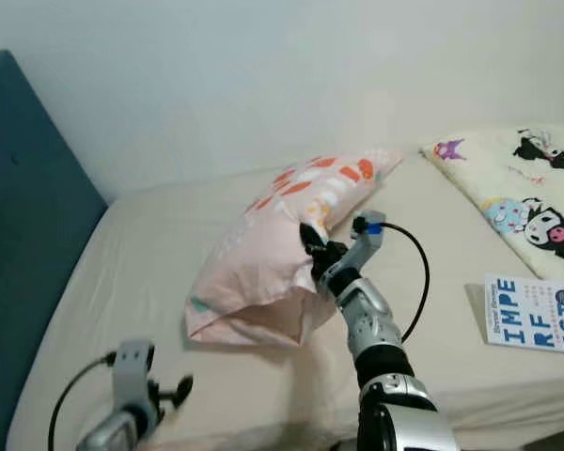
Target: Clean up the room
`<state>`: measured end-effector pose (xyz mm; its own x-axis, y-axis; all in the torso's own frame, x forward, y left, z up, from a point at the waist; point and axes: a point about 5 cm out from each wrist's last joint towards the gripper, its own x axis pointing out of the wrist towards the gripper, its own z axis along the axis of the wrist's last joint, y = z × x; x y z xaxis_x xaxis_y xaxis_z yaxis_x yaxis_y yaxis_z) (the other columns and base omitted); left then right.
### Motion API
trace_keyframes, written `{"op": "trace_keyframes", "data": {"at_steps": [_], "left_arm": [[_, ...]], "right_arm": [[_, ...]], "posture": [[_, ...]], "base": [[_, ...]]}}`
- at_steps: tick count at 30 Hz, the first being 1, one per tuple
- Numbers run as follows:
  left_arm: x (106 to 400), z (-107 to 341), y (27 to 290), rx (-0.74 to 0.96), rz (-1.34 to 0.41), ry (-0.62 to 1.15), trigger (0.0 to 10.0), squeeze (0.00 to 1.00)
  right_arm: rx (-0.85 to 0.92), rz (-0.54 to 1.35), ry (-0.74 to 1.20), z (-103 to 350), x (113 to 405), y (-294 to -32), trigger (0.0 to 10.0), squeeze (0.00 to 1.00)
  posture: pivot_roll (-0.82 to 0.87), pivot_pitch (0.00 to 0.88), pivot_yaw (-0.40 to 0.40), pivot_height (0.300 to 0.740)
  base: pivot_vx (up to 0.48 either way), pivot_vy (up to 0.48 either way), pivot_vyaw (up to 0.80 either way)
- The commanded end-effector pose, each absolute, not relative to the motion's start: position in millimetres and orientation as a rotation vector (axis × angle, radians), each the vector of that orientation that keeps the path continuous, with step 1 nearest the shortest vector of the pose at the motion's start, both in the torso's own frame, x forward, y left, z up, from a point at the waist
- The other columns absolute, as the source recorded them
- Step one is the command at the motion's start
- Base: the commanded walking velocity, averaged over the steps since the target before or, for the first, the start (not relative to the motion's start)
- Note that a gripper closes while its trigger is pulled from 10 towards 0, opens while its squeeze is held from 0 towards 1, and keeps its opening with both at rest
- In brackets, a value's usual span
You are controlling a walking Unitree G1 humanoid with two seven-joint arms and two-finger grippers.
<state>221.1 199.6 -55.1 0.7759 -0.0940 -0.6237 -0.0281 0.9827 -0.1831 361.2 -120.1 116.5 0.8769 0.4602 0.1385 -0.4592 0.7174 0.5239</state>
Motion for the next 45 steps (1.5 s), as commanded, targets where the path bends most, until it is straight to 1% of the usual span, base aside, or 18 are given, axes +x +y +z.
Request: {"op": "trace_keyframes", "data": {"at_steps": [1, 3, 8, 11, 13, 19, 20, 21, 22, 24, 26, 27, 28, 31, 32, 33, 36, 45], "left_arm": [[212.6, -58.6, 213.5, -0.159, 0.005, 0.723, 10.0, 0.0], [200.2, -65.3, 218.6, -0.155, 0.03, 0.767, 10.0, 0.0], [190.0, -70.5, 221.4, -0.157, 0.052, 0.802, 10.0, 0.0], [185.9, -73.2, 220.3, -0.169, 0.068, 0.818, 10.0, 0.0], [189.0, -72.8, 215.3, -0.176, 0.062, 0.813, 10.0, 0.0], [195.3, -71.0, 209.1, -0.186, 0.055, 0.803, 10.0, 0.0], [196.3, -70.8, 207.8, -0.188, 0.055, 0.804, 10.0, 0.0], [196.5, -71.1, 206.7, -0.189, 0.057, 0.808, 10.0, 0.0], [196.5, -71.1, 206.7, -0.189, 0.057, 0.808, 10.0, 0.0], [194.9, -72.8, 203.8, -0.193, 0.056, 0.821, 10.0, 0.0], [194.9, -72.8, 203.8, -0.193, 0.056, 0.821, 10.0, 0.0], [193.1, -74.0, 202.6, -0.193, 0.054, 0.83, 10.0, 0.0], [190.0, -75.9, 201.6, -0.195, 0.056, 0.842, 10.0, 0.0], [186.7, -77.7, 201.2, -0.194, 0.058, 0.855, 10.0, 0.0], [181.8, -80.4, 201.2, -0.187, 0.059, 0.875, 10.0, 0.0], [181.8, -80.4, 201.2, -0.187, 0.059, 0.875, 10.0, 0.0], [172.8, -84.7, 202.7, -0.176, 0.067, 0.912, 10.0, 0.0], [170.1, -86.0, 204.9, -0.175, 0.082, 0.933, 10.0, 0.0]], "right_arm": [[0.551, 0.583, -0.059, 133.1, 364.1, -110.6, 0.0, 0.0], [0.548, 0.583, -0.047, 130.0, 362.4, -108.5, 0.0, 0.0], [0.538, 0.564, -0.013, 122.1, 360.4, -109.1, 0.0, 0.0], [0.525, 0.524, 0.082, 98.7, 353.2, -112.2, 0.0, 0.0], [0.471, 0.479, 0.204, 68.5, 340.0, -116.2, 0.0, 0.0], [0.406, 0.427, 0.379, 24.9, 312.1, -122.1, 0.0, 0.0], [0.387, 0.404, 0.44, 11.8, 302.2, -124.7, 4.3, 0.0], [0.372, 0.385, 0.499, -0.6, 291.8, -127.5, 10.0, 0.0], [0.372, 0.385, 0.499, -0.6, 291.8, -127.5, 10.0, 0.0], [0.364, 0.301, 0.618, -26.2, 267.1, -139.3, 10.0, 0.0], [0.364, 0.301, 0.618, -26.2, 267.1, -139.3, 10.0, 0.0], [0.372, 0.271, 0.662, -35.7, 256.1, -144.0, 10.0, 0.0], [0.345, 0.237, 0.723, -47.3, 241.7, -149.8, 10.0, 0.0], [0.336, 0.213, 0.773, -56.3, 229.1, -153.6, 10.0, 0.0], [0.325, 0.19, 0.827, -65.8, 214.7, -157.0, 10.0, 0.0], [0.325, 0.19, 0.827, -65.8, 214.7, -157.0, 10.0, 0.0], [0.299, 0.156, 0.913, -79.6, 190.5, -162.8, 10.0, 0.0], [0.301, 0.144, 0.912, -80.4, 188.5, -165.0, 10.0, 0.0]], "posture": [[-0.06, 0.0, 0.038, 0.696], [-0.07, 0.0, 0.037, 0.706], [-0.07, 0.0, 0.034, 0.716], [-0.07, 0.0, 0.029, 0.731], [-0.07, 0.0, 0.024, 0.74], [-0.06, 0.0, 0.01, 0.74], [-0.06, 0.0, 0.006, 0.74], [-0.06, 0.0, 0.005, 0.74], [-0.06, 0.0, 0.005, 0.74], [-0.06, 0.0, 0.004, 0.74], [-0.06, 0.0, 0.004, 0.74], [-0.06, 0.0, 0.002, 0.74], [-0.06, 0.0, 0.004, 0.74], [-0.06, 0.0, 0.004, 0.74], [-0.06, 0.0, 0.006, 0.74], [-0.06, 0.0, 0.006, 0.74], [-0.06, 0.0, 0.005, 0.74], [-0.05, 0.0, 0.007, 0.74]], "base": [[0.0, 0.0, 0.0], [0.0, 0.0, 0.0], [0.0, 0.0, 0.0], [0.0, 0.0, 0.0], [0.0, 0.0, 0.0], [0.0, 0.0, 0.0], [0.0, 0.0, 0.0], [0.0, 0.0, 0.0], [0.0, 0.0, 0.0], [0.0, 0.0, 0.0], [0.0, 0.0, 0.0], [0.0, 0.0, 0.0], [0.0, 0.0, 0.76], [0.0, 0.0, 0.76], [0.0, 0.0, 0.76], [0.0, 0.0, 0.76], [0.0, 0.0, 0.76], [0.0, 0.0, 0.76]]}}
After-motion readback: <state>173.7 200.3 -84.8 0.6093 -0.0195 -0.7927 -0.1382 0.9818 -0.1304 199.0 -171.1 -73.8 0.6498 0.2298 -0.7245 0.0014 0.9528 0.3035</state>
